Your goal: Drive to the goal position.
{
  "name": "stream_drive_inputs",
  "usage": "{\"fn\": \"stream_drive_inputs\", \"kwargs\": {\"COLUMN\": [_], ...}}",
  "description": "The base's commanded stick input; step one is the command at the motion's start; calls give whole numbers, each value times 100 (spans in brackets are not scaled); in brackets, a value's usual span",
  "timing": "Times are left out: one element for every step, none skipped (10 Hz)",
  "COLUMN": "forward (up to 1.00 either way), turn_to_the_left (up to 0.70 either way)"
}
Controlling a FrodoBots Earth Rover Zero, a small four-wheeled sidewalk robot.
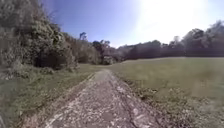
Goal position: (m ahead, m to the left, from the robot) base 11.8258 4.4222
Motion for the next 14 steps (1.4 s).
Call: {"fn": "stream_drive_inputs", "kwargs": {"forward": [70, 70, 70, 70, 70, 70, 70, 70, 70, 70, 70, 70, 70, 70], "turn_to_the_left": [0, 0, 0, 0, 0, 0, 9, 25, 27, 27, 27, 12, 0, 0]}}
